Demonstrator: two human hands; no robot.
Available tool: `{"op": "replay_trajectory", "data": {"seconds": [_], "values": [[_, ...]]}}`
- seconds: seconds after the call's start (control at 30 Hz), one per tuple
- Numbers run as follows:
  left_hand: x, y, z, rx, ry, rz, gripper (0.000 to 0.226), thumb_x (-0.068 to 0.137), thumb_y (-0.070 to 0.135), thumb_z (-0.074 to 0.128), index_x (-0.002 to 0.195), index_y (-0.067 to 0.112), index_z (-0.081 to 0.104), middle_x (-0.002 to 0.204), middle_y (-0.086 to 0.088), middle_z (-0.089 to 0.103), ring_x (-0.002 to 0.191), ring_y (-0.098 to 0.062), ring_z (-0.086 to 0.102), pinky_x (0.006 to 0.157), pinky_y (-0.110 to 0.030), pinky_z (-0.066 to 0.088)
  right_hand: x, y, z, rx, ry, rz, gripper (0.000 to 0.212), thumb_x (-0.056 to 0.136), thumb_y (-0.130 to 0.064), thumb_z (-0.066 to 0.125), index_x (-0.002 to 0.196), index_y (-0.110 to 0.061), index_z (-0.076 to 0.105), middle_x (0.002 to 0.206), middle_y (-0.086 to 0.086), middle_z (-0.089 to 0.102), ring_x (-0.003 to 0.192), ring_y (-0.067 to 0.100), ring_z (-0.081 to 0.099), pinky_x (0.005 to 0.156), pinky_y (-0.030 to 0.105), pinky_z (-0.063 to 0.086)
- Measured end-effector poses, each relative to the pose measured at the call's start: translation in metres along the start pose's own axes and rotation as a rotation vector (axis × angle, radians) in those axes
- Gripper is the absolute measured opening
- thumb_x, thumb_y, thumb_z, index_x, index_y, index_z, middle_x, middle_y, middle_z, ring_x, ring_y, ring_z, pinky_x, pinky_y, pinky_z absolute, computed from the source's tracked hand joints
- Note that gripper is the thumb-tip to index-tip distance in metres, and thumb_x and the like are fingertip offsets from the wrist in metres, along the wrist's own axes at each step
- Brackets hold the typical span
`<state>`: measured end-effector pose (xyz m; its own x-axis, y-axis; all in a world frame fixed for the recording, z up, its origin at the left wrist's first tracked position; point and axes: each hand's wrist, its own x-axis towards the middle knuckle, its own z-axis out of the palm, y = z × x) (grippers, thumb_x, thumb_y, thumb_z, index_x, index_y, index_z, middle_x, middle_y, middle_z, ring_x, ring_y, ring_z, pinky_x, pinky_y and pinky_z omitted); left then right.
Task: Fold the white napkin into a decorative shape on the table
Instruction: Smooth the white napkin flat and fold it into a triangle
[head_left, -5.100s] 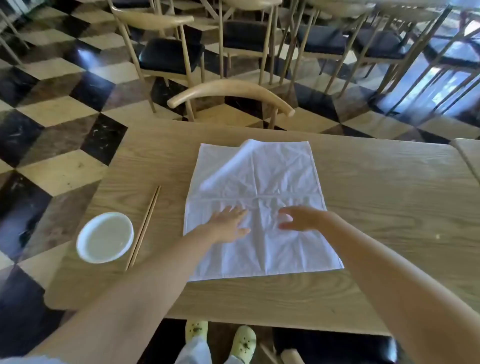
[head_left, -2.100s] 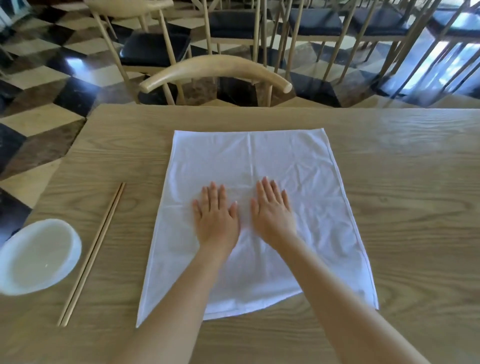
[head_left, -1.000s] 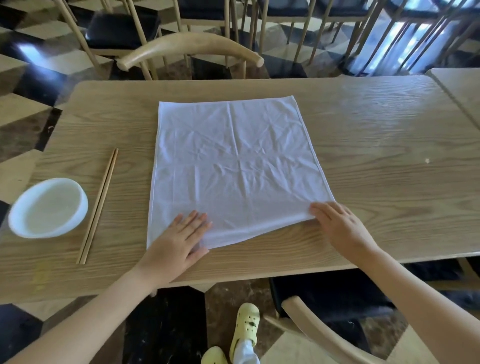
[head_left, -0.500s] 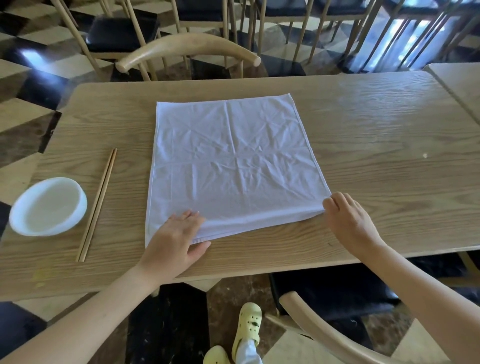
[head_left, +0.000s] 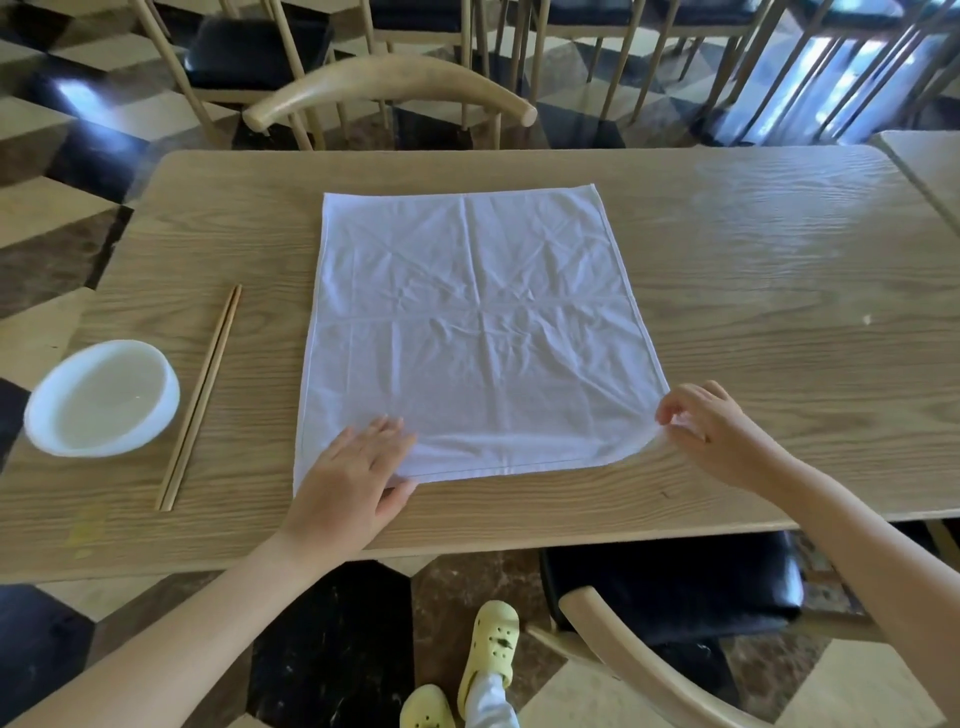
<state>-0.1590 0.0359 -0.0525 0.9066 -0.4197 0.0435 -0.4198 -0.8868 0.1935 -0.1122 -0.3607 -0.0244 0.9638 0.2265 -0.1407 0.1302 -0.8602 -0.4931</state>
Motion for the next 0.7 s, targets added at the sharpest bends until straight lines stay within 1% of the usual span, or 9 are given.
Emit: {"op": "replay_trajectory", "data": {"seconds": [0.07,0.13,0.2,0.27,0.37,0.47,0.57,0.63,0.7], "values": [[0.0,0.003,-0.001,-0.02,0.001,-0.007,0.053,0.089,0.051,0.036,0.118,0.012,0.058,0.127,-0.01,0.06,0.122,-0.026,0.053,0.103,-0.044,0.038,0.009,-0.008,-0.007,0.166,0.081,0.041,0.01,0.087,-0.01,0.056,0.087,-0.02,0.057,0.086,-0.012,0.059,0.091,0.015,0.051,0.072,0.01,0.035],[0.008,0.012,0.0,-0.038,0.008,-0.009,0.053,0.083,0.051,0.043,0.117,0.013,0.06,0.126,-0.008,0.061,0.121,-0.024,0.054,0.106,-0.043,0.035,0.025,-0.017,-0.013,0.231,0.144,0.062,0.013,0.086,-0.011,0.061,0.088,-0.023,0.061,0.086,-0.004,0.063,0.085,0.012,0.056,0.068,0.009,0.036],[0.021,0.024,0.003,-0.089,0.013,0.013,0.052,0.082,0.051,0.046,0.117,0.015,0.061,0.123,-0.004,0.063,0.118,-0.02,0.056,0.105,-0.043,0.039,0.045,-0.027,-0.017,0.289,0.168,0.06,0.017,0.085,-0.014,0.062,0.085,-0.031,0.062,0.081,0.0,0.062,0.075,0.001,0.054,0.064,0.008,0.036],[0.034,0.035,0.007,-0.161,0.015,0.042,0.047,0.081,0.051,0.05,0.113,0.018,0.061,0.116,0.001,0.063,0.111,-0.018,0.057,0.098,-0.041,0.046,0.068,-0.036,-0.018,0.335,0.197,0.047,0.022,0.083,-0.014,0.064,0.083,-0.035,0.063,0.074,0.006,0.058,0.064,0.002,0.049,0.061,0.006,0.035],[0.046,0.044,0.013,-0.238,0.067,0.003,0.03,0.08,0.045,0.054,0.092,0.019,0.062,0.099,0.005,0.06,0.096,-0.012,0.051,0.083,-0.028,0.045,0.103,-0.053,-0.024,0.338,0.217,0.028,0.013,0.083,-0.013,0.064,0.089,-0.024,0.067,0.075,0.017,0.059,0.061,0.004,0.045,0.058,0.007,0.035],[0.051,0.042,0.013,-0.374,0.142,-0.132,0.016,0.08,0.033,0.053,0.069,0.021,0.052,0.075,0.011,0.051,0.076,-0.005,0.044,0.068,-0.017,0.038,0.142,-0.07,-0.029,0.316,0.216,-0.011,0.012,0.085,-0.014,0.062,0.095,-0.018,0.068,0.075,0.002,0.058,0.062,-0.005,0.05,0.061,0.003,0.036],[0.053,0.033,0.002,-0.559,0.192,-0.345,0.023,0.079,0.031,0.049,0.063,0.029,0.032,0.057,0.016,0.034,0.06,0.0,0.037,0.056,-0.01,0.029,0.183,-0.091,-0.031,0.288,0.199,-0.068,0.016,0.089,-0.017,0.056,0.1,-0.026,0.065,0.092,-0.006,0.063,0.076,-0.004,0.055,0.065,0.006,0.039],[0.056,0.021,-0.005,-0.661,0.207,-0.48,0.027,0.081,0.024,0.055,0.061,0.022,0.037,0.054,0.012,0.038,0.054,-0.003,0.038,0.052,-0.013,0.03,0.209,-0.112,-0.031,0.288,0.18,-0.121,0.021,0.092,-0.014,0.051,0.107,-0.021,0.063,0.101,-0.008,0.061,0.085,0.003,0.055,0.067,0.002,0.038],[0.059,0.01,-0.01,-0.765,0.213,-0.635,0.02,0.083,0.019,0.061,0.064,0.021,0.056,0.056,0.012,0.051,0.055,-0.004,0.048,0.053,-0.013,0.034,0.237,-0.135,-0.028,0.3,0.166,-0.17,0.022,0.092,-0.008,0.05,0.109,-0.01,0.063,0.098,-0.001,0.06,0.081,0.007,0.054,0.063,0.002,0.036]]}}
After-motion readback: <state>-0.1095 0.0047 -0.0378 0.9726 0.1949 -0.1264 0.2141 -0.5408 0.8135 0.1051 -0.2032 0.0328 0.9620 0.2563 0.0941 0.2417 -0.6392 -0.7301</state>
